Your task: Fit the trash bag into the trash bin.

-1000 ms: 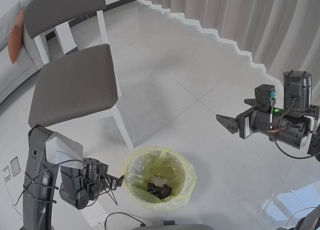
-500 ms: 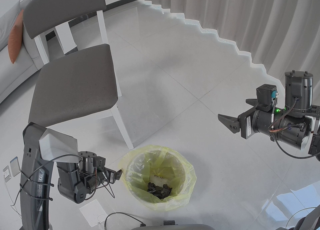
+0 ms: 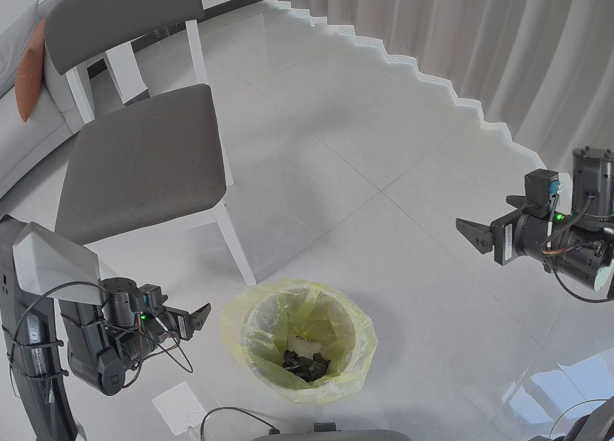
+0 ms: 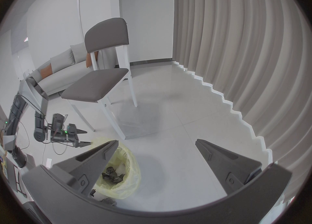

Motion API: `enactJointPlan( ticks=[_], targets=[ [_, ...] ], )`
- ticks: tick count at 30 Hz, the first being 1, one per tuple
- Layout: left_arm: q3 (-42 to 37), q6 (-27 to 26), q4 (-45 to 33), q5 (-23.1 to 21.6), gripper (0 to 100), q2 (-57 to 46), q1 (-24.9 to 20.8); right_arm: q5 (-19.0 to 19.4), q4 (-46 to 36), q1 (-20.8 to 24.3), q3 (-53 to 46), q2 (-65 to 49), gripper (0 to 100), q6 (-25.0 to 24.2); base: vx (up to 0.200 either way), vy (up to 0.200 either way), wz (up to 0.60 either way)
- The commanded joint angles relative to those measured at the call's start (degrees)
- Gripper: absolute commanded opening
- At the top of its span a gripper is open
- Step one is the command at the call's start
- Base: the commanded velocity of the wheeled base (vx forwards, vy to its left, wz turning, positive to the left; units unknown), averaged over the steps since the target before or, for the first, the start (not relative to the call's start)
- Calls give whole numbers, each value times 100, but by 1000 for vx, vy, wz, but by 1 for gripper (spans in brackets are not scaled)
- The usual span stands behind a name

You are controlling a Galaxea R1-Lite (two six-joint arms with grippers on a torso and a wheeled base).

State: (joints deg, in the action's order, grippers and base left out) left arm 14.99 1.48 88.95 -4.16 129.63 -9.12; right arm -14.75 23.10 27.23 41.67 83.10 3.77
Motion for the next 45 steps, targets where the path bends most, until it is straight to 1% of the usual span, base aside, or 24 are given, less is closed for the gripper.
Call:
enactJointPlan(
  ticks=[1, 2, 3, 6, 9, 12, 18, 22, 23, 25, 26, 27, 29, 30, 31, 33, 36, 39, 41, 42, 43, 44, 45],
  targets=[
    [-366, 72, 105, -138, 100, -650, 200, -125, -25, -210, -423, -699, 100, 28, 0, 0, 0],
    [-550, 125, 105, -182, 100, -1046, 235, -274, -7, -342, -625, -989, 100, 36, 0, 0, 0],
    [-621, 204, 105, -182, 100, -1248, 226, -344, 10, -377, -739, -1130, 100, 28, 0, 0, 0],
    [-779, 468, 105, -164, 100, -2012, 147, -476, 19, -579, -1135, -1657, 100, 1, 0, 0, 0],
    [-849, 512, 105, -164, 100, -2487, 147, -467, 19, -799, -1618, -2272, 100, -16, 0, 0, 0],
    [-990, 564, 105, -147, 100, -2830, 244, -441, 10, -1080, -2207, -3160, 100, -95, 0, 0, 0],
    [-1499, 600, 69, -173, 100, -3709, 367, -450, -43, -1924, -2971, -4760, 100, -78, 0, 0, 0],
    [-1499, 837, -309, -112, 100, -4438, 367, -432, -43, -2363, -3560, -5647, 100, -87, 0, 0, 0],
    [-1499, 837, -309, -112, 100, -4438, 367, -432, -43, -2363, -3560, -5647, 100, -87, 0, 0, 0],
    [-1499, 828, -730, -138, 100, -5071, 367, -415, -86, -2671, -3991, -6298, 100, -69, 0, 0, 0],
    [-1499, 828, -774, -138, 100, -5132, 358, -415, -104, -2697, -4017, -6368, 100, -60, 0, 0, 0],
    [-1499, 828, -1047, -164, 100, -5466, 349, -397, -289, -2802, -4132, -6720, 100, -60, 0, 0, 0],
    [-1473, 828, -1390, -164, 100, -5818, 332, -362, -790, -2811, -4123, -7212, 100, -87, 0, 0, 0],
    [-1473, 828, -1390, -164, 100, -5818, 332, -362, -790, -2811, -4123, -7212, 100, -87, 0, 0, 0],
    [-1455, 828, -1662, -164, 100, -6161, 332, -353, -1361, -2838, -4070, -7739, 100, -113, 0, 0, 0],
    [-1403, 828, -1952, -173, 100, -6433, 323, -300, -1765, -2838, -4044, -8073, 100, -166, 0, 0, 0],
    [-1297, 837, -2427, -173, 100, -6776, 323, -265, -1853, -2811, -3991, -8108, 100, -421, 0, 0, 0],
    [-1165, 846, -2936, -147, 100, -7092, 323, -239, -1879, -2802, -4044, -8152, 100, -429, 0, 0, 0],
    [-1130, 846, -3060, -129, 100, -7207, 323, -239, -1879, -2802, -4070, -8152, 100, -429, 0, 0, 0],
    [-998, 846, -3323, -120, 100, -7435, 323, -239, -1844, -2802, -4167, -8152, 100, -438, 0, 0, 0],
    [-981, 846, -3350, -120, 100, -7453, 332, -239, -1853, -2802, -4167, -8152, 100, -447, 0, 0, 0],
    [-796, 846, -3666, -103, 100, -7646, 367, -230, -1862, -2794, -4167, -8170, 100, -456, 0, 0, 0],
    [-708, 846, -3807, -103, 100, -7743, 367, -221, -1871, -2776, -4167, -8187, 100, -456, 0, 0, 0]
  ],
)
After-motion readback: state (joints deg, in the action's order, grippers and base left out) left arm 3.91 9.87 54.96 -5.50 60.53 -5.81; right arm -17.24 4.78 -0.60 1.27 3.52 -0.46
